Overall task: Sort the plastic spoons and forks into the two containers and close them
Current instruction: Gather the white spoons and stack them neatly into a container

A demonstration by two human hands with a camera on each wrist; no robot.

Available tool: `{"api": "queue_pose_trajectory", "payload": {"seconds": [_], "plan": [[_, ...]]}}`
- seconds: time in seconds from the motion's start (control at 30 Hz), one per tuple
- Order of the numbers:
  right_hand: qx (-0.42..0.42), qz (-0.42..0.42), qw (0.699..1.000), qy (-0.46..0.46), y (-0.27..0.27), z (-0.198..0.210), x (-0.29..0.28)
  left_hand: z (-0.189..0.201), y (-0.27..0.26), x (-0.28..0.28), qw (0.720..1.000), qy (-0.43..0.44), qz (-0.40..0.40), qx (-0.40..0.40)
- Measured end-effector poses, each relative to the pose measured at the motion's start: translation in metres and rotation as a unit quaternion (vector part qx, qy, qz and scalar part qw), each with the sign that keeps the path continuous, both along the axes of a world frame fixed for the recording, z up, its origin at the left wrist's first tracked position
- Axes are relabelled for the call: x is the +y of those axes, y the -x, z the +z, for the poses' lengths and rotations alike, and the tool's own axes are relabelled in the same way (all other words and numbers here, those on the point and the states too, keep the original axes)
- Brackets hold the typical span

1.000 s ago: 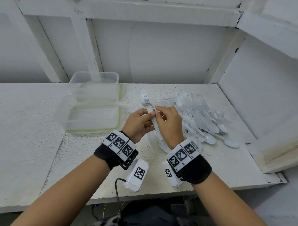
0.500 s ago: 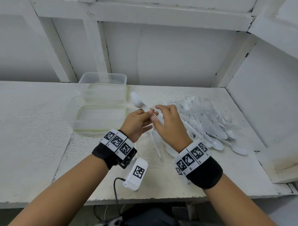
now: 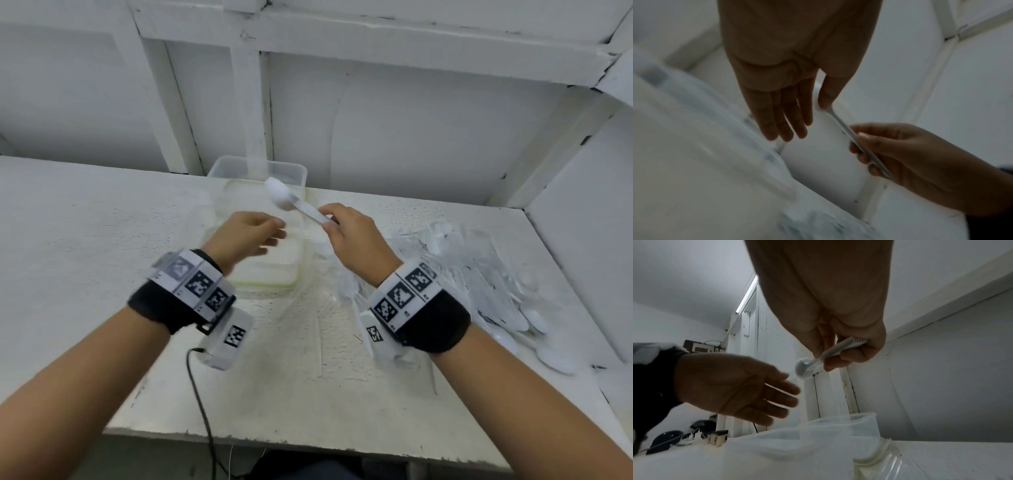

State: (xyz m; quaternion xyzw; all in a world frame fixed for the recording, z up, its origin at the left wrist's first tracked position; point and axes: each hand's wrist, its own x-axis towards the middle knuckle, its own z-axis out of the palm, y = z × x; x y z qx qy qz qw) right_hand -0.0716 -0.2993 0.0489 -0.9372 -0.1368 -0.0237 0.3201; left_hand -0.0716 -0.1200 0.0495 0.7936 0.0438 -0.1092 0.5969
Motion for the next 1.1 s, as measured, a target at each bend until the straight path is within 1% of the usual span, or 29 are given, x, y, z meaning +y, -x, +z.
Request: {"api": "queue_pose_trajectory", "payload": {"seconds": [0.07,0.13,0.2,0.27,0.3,0.33,0.4,0.43,0.47,0.67,0.83,1.1], "plan": [[0.029,0.022,0.999,-0.004,-0.017,0.005,0.010,0.006,-0.014,0.035,0.994,-0.098,0.034,-0.044],[0.056,0.049,0.997,0.011,-0.032,0.005,0.023,0.005,-0.031,0.069,0.967,-0.233,0.070,-0.069],[0.085,0.083,0.992,0.044,-0.044,-0.002,0.040,-0.001,-0.047,0.095,0.936,-0.339,0.085,-0.053],[0.119,0.121,0.982,0.085,-0.052,-0.013,0.056,-0.010,-0.056,0.112,0.918,-0.385,0.093,0.002],[0.131,0.141,0.975,0.108,-0.056,-0.019,0.063,-0.015,-0.059,0.117,0.918,-0.384,0.091,0.035],[0.142,0.159,0.968,0.132,-0.058,-0.025,0.069,-0.020,-0.060,0.119,0.925,-0.365,0.087,0.067],[0.162,0.194,0.951,0.177,-0.062,-0.034,0.077,-0.028,-0.058,0.120,0.951,-0.271,0.091,0.118],[0.172,0.209,0.943,0.195,-0.063,-0.036,0.079,-0.031,-0.056,0.119,0.960,-0.227,0.101,0.128],[0.179,0.222,0.935,0.209,-0.064,-0.038,0.080,-0.032,-0.055,0.119,0.965,-0.202,0.108,0.130],[0.176,0.277,0.906,0.267,-0.066,-0.038,0.083,-0.033,-0.054,0.117,0.969,-0.201,0.095,0.109],[0.168,0.292,0.898,0.284,-0.068,-0.039,0.087,-0.032,-0.053,0.114,0.970,-0.196,0.100,0.104],[0.192,0.296,0.891,0.286,-0.074,-0.045,0.097,-0.032,-0.051,0.111,0.971,-0.179,0.114,0.108]]}}
